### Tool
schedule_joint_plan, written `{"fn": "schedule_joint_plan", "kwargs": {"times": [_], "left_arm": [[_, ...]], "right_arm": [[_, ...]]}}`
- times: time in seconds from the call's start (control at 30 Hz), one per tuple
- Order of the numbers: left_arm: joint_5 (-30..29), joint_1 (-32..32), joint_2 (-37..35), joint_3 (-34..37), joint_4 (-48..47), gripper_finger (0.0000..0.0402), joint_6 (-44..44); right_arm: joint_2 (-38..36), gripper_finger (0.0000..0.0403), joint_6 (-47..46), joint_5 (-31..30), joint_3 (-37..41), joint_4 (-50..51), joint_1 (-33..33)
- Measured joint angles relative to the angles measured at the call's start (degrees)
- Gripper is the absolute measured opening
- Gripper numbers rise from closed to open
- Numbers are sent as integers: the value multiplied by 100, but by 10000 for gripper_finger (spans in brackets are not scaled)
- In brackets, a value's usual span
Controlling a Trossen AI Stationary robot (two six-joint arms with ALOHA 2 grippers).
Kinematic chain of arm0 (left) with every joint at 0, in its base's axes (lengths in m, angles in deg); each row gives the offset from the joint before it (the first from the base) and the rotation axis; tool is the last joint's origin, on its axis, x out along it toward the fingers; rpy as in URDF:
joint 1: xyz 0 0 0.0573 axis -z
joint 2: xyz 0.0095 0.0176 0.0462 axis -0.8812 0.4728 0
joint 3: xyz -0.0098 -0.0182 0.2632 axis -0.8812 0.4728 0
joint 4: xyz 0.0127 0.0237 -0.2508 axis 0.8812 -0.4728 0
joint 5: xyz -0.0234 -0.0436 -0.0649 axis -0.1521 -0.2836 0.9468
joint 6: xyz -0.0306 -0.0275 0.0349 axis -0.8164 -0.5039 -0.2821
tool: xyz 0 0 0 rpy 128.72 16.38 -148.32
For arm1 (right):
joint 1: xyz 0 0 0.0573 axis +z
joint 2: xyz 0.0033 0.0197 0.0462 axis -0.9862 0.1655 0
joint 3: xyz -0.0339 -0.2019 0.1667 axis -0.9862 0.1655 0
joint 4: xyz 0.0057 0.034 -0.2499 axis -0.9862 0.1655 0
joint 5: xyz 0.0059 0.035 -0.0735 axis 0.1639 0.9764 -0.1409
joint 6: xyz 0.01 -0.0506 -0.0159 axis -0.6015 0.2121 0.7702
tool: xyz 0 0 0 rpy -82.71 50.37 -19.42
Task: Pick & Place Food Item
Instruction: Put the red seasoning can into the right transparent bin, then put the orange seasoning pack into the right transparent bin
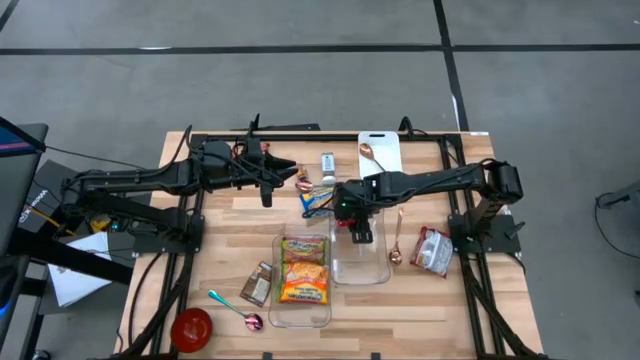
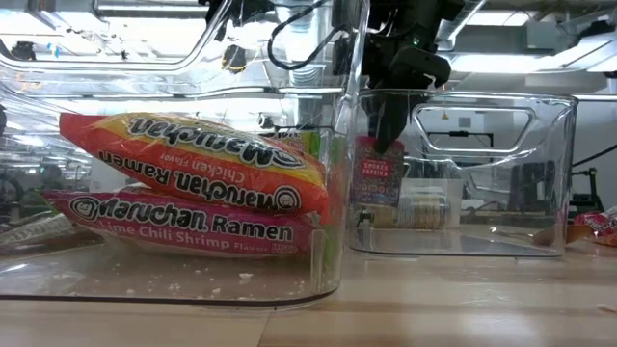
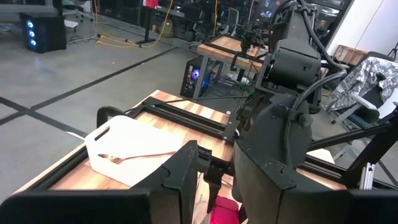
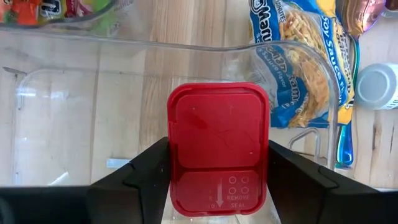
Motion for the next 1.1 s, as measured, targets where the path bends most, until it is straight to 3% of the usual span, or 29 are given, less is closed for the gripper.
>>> {"fn": "schedule_joint_plan", "kwargs": {"times": [0.23, 0.6, 0.97, 1.1], "left_arm": [[0, 4, 0, 0, 2, 99, -2], [0, 2, 0, 0, 5, 99, -4], [19, 75, -2, 0, -22, 99, -279], [327, 261, -2, 0, -391, 99, -500]], "right_arm": [[-2, 259, -33, -256, 0, -160, -79], [-228, 264, -329, -215, -8, 133, -221], [-2048, 265, -1628, -223, -3, 257, -95], [-2652, 265, -2134, -311, -7, 264, -90]]}}
